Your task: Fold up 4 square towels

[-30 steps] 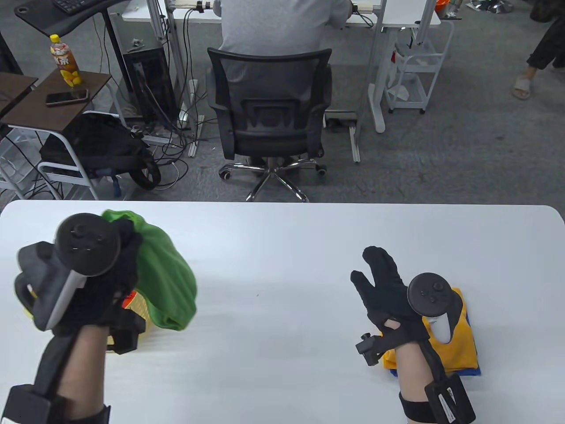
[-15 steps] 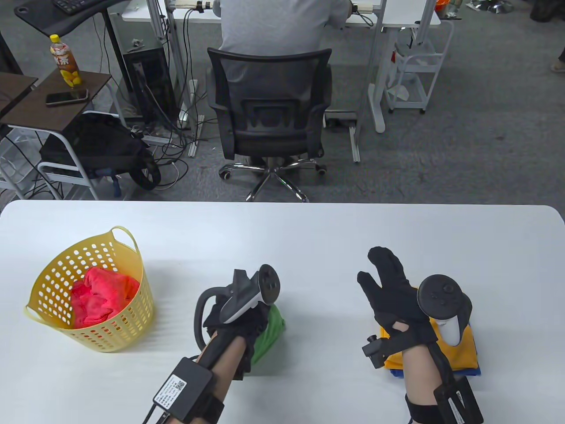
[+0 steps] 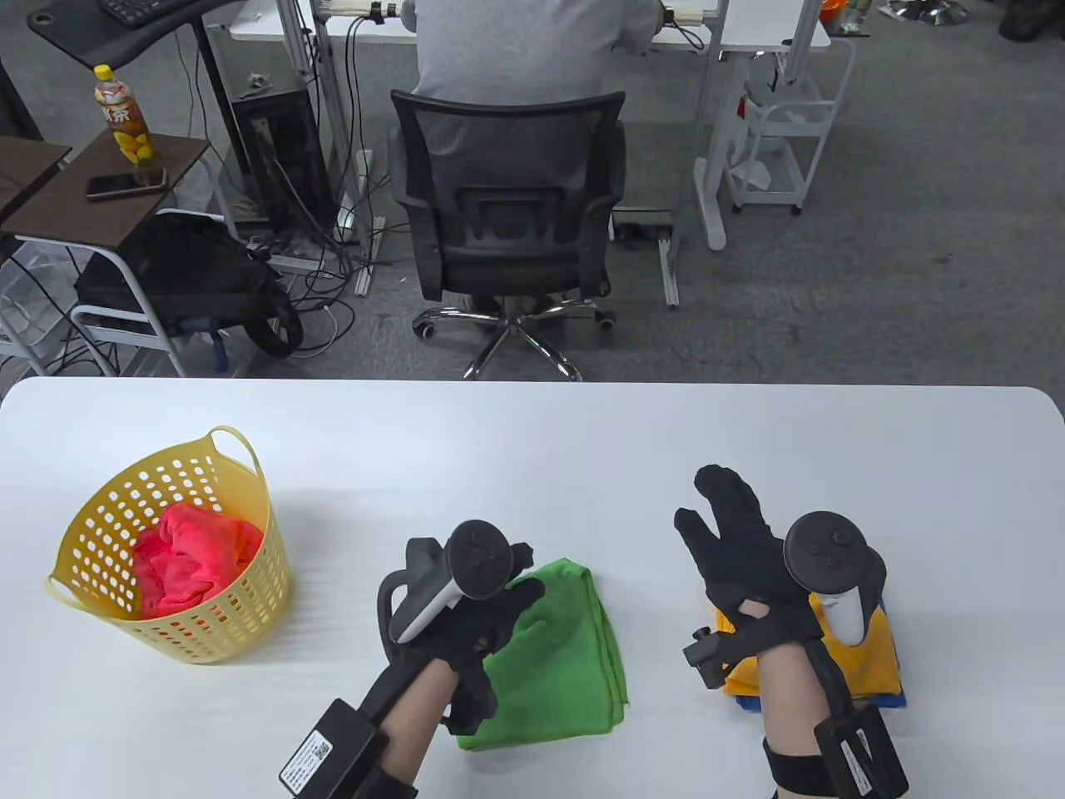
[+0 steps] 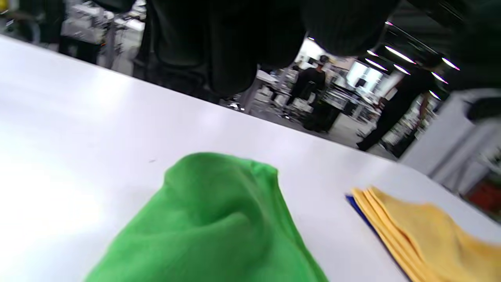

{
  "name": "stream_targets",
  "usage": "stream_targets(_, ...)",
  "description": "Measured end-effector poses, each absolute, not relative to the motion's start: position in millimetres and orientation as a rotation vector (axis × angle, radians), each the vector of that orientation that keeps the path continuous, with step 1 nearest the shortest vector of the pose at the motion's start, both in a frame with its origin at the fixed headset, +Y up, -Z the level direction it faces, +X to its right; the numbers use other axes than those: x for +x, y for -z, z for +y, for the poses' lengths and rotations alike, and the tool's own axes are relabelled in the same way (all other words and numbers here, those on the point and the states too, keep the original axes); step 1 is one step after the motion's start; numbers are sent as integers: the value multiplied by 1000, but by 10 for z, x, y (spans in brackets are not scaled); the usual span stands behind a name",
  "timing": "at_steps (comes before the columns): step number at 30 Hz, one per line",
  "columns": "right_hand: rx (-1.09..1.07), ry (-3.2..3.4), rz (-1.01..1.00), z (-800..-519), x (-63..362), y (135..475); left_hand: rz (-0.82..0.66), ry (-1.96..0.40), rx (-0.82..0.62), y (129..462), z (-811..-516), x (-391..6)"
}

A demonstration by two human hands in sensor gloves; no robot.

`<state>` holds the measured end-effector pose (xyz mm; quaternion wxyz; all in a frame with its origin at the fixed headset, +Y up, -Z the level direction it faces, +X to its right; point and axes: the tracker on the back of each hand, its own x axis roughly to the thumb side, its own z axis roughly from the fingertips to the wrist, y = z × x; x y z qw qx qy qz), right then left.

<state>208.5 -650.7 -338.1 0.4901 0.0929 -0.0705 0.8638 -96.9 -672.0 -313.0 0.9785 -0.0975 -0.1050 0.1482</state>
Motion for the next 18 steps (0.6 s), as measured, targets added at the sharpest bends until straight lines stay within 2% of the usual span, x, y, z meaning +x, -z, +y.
stream_targets(6, 236, -2113, -163, -6520, 2035, 3379, -440, -1, -301, 2671, -7310, -360)
stream_targets(10, 251, -2114, -153, -6518, 2005, 3369, -450, 221, -341, 2581, -7671, -100)
stream_targets(16, 268, -2100, -156, -6496, 1999, 3356, -402, 220, -255, 2682, -7785, -89)
stream_targets(18, 270, -2100, -152, -6499, 1996, 3359, -390, 173, -284, 2716, -7767, -100)
